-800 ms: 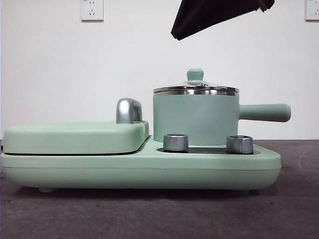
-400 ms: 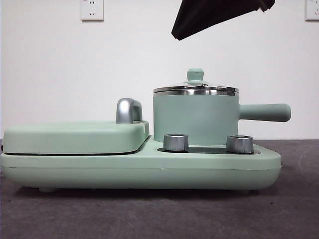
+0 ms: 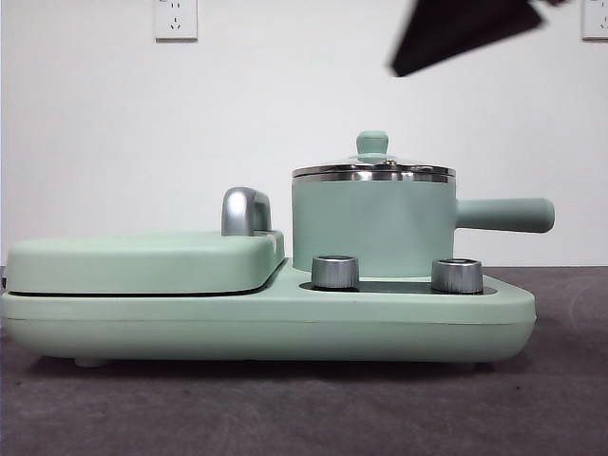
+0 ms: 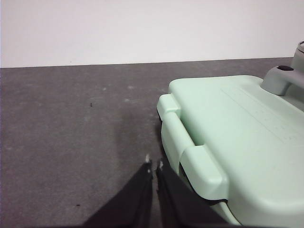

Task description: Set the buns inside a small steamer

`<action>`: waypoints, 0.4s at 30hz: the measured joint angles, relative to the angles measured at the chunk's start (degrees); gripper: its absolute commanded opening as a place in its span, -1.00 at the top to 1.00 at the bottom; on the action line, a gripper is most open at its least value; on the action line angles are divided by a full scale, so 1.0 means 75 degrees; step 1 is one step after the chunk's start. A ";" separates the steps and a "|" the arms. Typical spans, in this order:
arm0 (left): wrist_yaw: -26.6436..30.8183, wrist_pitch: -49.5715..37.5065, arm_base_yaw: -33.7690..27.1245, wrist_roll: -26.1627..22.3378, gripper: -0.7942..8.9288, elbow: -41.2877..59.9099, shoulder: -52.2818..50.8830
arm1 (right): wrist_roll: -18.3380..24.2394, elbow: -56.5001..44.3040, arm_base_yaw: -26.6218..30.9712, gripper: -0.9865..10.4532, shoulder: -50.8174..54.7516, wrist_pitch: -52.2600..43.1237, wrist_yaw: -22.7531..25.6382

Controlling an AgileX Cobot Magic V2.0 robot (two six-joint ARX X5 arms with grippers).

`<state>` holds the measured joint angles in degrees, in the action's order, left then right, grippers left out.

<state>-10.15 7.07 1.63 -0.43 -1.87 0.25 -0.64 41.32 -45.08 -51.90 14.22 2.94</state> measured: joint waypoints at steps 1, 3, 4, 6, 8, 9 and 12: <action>0.0000 0.0000 0.0000 -0.0003 0.80 0.0000 0.0000 | 0.0038 -0.0315 0.0169 0.80 0.0251 -0.0326 0.0015; 0.0000 0.0003 0.0000 0.0000 0.80 0.0000 0.0000 | 0.0076 -0.1250 0.0694 0.80 0.1023 -0.1239 0.0023; 0.0000 0.0003 0.0000 0.0000 0.80 0.0000 0.0000 | 0.0093 -0.1655 0.0927 0.80 0.1367 -0.1539 0.0029; 0.0000 0.0000 0.0000 -0.0003 0.80 0.0000 0.0000 | 0.0117 -0.2614 0.1594 0.80 0.2282 -0.2049 0.0082; 0.0000 0.0000 0.0000 0.0000 0.80 0.0000 0.0000 | 0.0117 -0.3249 0.2148 0.80 0.2955 -0.2189 0.0189; 0.0000 0.0000 0.0000 0.0000 0.80 0.0000 0.0000 | 0.0117 -0.3611 0.2559 0.80 0.3398 -0.2183 0.0219; 0.0000 0.0000 0.0000 0.0000 0.80 0.0000 0.0000 | 0.0119 -0.4261 0.3500 0.80 0.4409 -0.2151 0.0221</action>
<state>-10.15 7.07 1.63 -0.43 -1.87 0.25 0.25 9.37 -18.83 -18.83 -1.91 4.60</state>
